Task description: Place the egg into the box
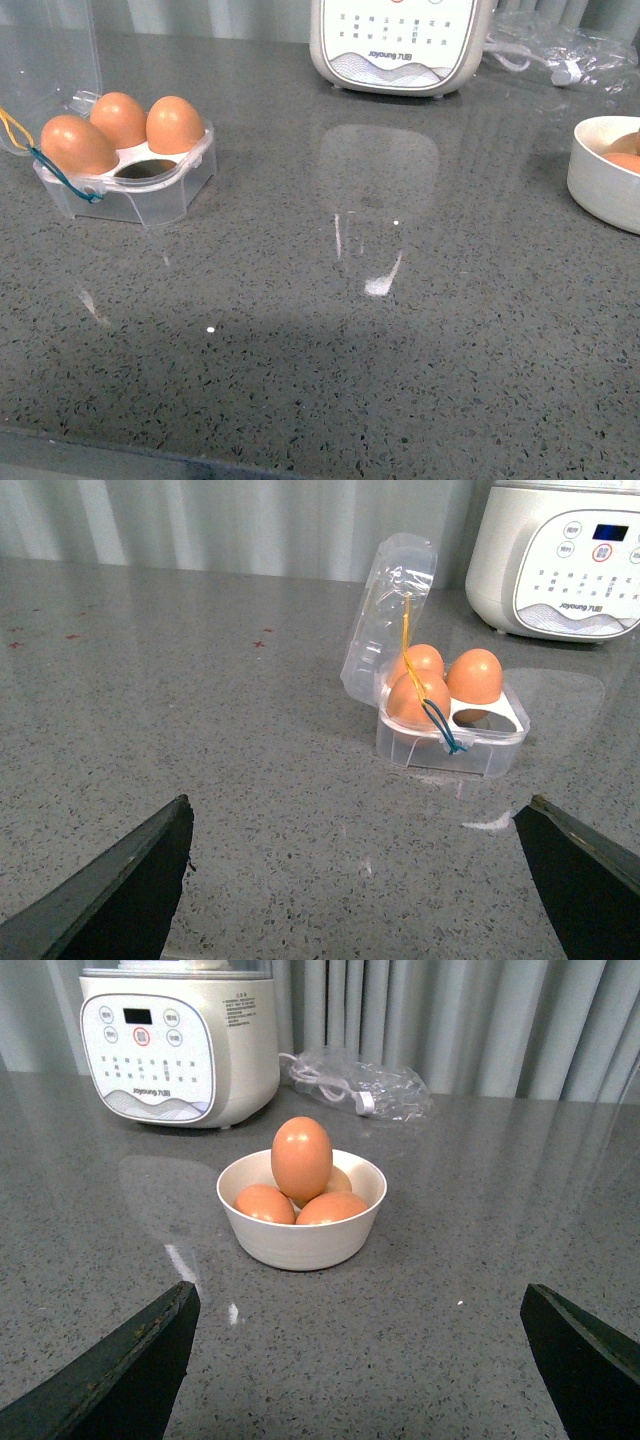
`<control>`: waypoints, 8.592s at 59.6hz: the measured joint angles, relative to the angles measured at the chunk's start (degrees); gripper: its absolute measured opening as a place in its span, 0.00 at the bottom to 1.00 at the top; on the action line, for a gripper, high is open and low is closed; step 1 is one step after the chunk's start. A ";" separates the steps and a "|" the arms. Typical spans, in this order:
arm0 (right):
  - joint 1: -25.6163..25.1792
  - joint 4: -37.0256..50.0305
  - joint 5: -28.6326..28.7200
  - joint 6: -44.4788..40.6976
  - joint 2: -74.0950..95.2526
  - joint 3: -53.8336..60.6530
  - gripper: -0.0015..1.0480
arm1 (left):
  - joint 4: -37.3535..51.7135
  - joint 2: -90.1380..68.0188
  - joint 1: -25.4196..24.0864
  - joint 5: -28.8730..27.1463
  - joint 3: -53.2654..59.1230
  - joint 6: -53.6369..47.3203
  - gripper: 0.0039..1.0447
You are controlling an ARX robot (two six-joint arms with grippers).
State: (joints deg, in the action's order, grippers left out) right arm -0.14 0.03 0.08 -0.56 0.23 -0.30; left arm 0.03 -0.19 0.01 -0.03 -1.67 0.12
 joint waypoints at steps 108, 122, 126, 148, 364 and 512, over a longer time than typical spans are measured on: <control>0.26 7.65 -9.75 2.71 13.55 -3.78 0.93 | 0.00 0.00 0.02 0.00 0.00 0.00 0.94; -7.54 26.43 -1.16 2.32 37.57 -12.24 0.93 | 0.00 0.00 0.02 0.00 0.00 0.00 0.94; -7.91 29.03 -0.22 2.08 44.30 -15.96 0.93 | 0.00 0.00 0.02 0.00 0.00 0.00 0.94; -2.14 20.02 3.96 1.38 73.37 -41.51 0.93 | 0.00 0.00 0.02 0.00 0.00 0.00 0.94; 35.06 18.36 16.33 -1.29 97.20 -63.43 0.41 | 0.00 0.00 0.02 0.00 0.00 0.02 0.94; 34.03 13.75 16.35 -3.87 106.16 -73.64 0.93 | 0.00 0.00 0.02 0.00 0.00 0.00 0.94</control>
State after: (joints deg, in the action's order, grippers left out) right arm 33.89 13.78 16.43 -4.43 106.39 -73.93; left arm 0.03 -0.19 0.03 -0.03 -1.67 0.12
